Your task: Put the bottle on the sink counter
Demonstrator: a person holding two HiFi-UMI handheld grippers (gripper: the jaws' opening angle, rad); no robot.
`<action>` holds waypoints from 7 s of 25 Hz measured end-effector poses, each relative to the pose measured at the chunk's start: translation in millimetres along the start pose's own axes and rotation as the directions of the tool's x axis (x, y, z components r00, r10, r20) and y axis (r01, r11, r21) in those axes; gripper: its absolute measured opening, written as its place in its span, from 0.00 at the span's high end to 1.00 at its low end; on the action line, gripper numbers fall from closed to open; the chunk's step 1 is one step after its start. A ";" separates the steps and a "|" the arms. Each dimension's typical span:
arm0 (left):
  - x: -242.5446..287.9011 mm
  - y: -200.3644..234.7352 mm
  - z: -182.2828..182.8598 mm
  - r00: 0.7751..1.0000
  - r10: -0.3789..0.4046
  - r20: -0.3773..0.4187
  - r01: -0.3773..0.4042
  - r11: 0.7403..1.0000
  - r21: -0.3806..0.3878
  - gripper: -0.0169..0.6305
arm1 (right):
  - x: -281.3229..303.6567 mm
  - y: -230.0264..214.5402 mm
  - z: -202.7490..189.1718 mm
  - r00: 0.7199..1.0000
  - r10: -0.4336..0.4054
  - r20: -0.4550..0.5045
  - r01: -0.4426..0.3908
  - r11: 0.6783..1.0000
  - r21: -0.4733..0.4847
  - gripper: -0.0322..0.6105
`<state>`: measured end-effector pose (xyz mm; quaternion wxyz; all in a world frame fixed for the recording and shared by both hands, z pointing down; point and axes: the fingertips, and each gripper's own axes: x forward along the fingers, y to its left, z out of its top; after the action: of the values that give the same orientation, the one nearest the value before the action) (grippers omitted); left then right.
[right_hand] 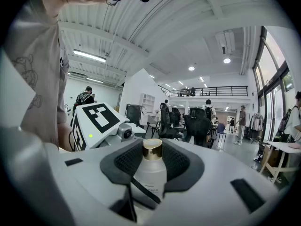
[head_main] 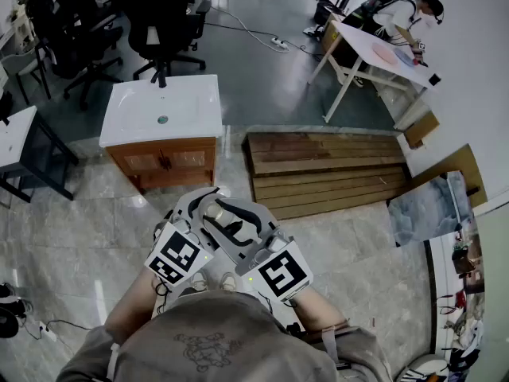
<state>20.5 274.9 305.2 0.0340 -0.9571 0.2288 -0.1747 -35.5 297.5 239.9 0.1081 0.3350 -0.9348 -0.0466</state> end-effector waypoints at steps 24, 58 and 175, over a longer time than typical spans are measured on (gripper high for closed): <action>22.4 -21.9 3.0 0.999 0.023 -0.036 -0.023 1.000 -0.007 0.47 | -29.3 -10.9 -12.3 0.999 0.025 0.028 -0.025 1.000 0.019 0.74; 59.8 4.5 -10.4 0.992 0.124 -0.026 -0.123 0.992 0.020 0.47 | -17.8 -41.3 -39.7 0.996 0.067 0.059 -0.063 0.996 -0.061 0.74; 314.7 398.4 -249.8 0.964 -0.108 -0.242 0.105 0.994 -0.025 0.47 | 360.8 -356.0 -272.1 0.938 -0.007 -0.345 0.059 0.988 0.141 0.74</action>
<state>25.9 -218.8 581.8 -0.0097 -0.9396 0.1806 -0.2907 -24.0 -210.6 509.3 0.2436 0.3607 -0.8966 0.0810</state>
